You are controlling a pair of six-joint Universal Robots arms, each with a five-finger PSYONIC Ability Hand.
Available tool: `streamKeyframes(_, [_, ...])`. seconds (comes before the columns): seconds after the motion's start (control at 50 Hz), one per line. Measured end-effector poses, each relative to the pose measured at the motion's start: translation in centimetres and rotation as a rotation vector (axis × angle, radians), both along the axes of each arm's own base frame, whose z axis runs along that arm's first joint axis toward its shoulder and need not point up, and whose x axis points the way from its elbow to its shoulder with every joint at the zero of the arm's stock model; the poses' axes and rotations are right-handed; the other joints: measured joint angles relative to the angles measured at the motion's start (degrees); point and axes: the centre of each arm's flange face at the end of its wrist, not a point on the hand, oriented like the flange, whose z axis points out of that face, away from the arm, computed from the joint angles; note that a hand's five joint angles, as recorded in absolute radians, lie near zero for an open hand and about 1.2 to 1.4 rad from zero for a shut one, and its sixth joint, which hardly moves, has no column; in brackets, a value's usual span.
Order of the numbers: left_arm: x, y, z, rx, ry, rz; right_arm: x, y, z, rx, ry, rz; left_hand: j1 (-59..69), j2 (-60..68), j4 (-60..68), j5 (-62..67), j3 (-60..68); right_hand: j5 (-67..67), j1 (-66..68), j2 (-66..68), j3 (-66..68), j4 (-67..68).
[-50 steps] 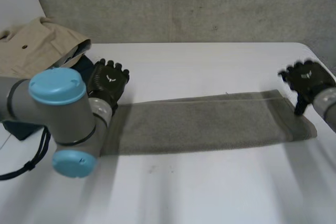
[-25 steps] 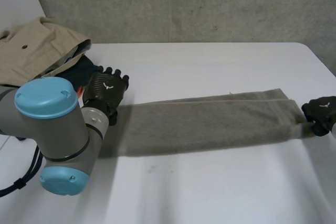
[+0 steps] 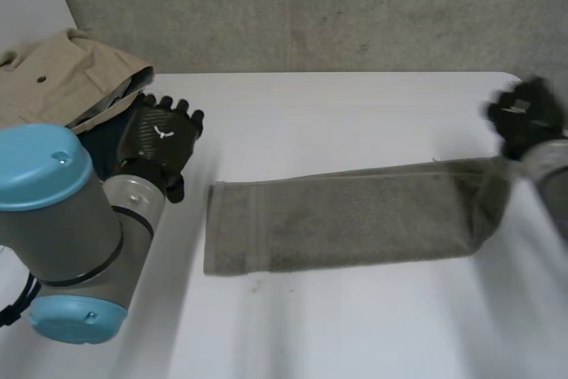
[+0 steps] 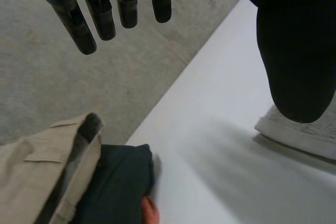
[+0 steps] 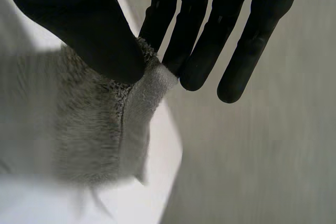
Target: Fold the laundry.
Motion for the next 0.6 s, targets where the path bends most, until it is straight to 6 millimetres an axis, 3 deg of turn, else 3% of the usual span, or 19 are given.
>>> streamKeyframes(0.12, [1.3,0.1,1.5,-0.029,0.035,0.033,10.6,7.2,0.4,-0.065,-0.022,0.378,0.0,0.0,0.0,0.0,0.0,0.0,0.0,0.0,0.0,0.0])
streamKeyframes(0.2, [2.2,0.5,1.9,-0.029,0.055,0.052,16.4,13.2,-1.8,-0.042,-0.013,0.64,0.0,0.0,0.0,0.0,0.0,0.0,0.0,0.0,0.0,0.0])
streamKeyframes(0.28, [2.6,0.8,1.5,-0.011,0.062,0.058,19.9,18.4,-5.0,0.014,0.016,0.831,0.0,0.0,0.0,0.0,0.0,0.0,0.0,0.0,0.0,0.0])
streamKeyframes(0.34, [2.6,0.9,1.1,0.002,0.062,0.059,20.8,20.1,-6.6,0.045,0.033,0.887,0.0,0.0,0.0,0.0,0.0,-4.8,-4.4,-6.2,-5.8,-6.0])
streamKeyframes(0.42, [2.5,0.8,0.6,0.018,0.062,0.055,21.0,21.0,-7.7,0.081,0.039,0.9,0.0,0.0,0.0,0.0,0.0,-46.3,-44.1,-47.5,-47.2,-47.4])
streamKeyframes(0.44, [2.4,0.8,0.5,0.021,0.061,0.053,20.9,20.9,-7.6,0.086,0.033,0.893,0.0,0.0,0.0,0.0,0.0,-50.3,-47.8,-51.0,-51.2,-51.5])
streamKeyframes(0.52, [1.6,0.4,-0.1,0.032,0.06,0.036,19.3,18.6,-5.3,0.117,-0.057,0.785,0.0,0.0,0.0,0.0,0.0,-53.8,-49.9,-54.8,-56.2,-56.5])
streamKeyframes(0.6, [0.3,0.5,-0.4,0.036,0.064,-0.004,16.1,15.2,-2.9,0.191,-0.17,0.623,0.0,0.0,0.0,0.0,0.0,-53.8,-49.9,-54.8,-56.2,-56.5])
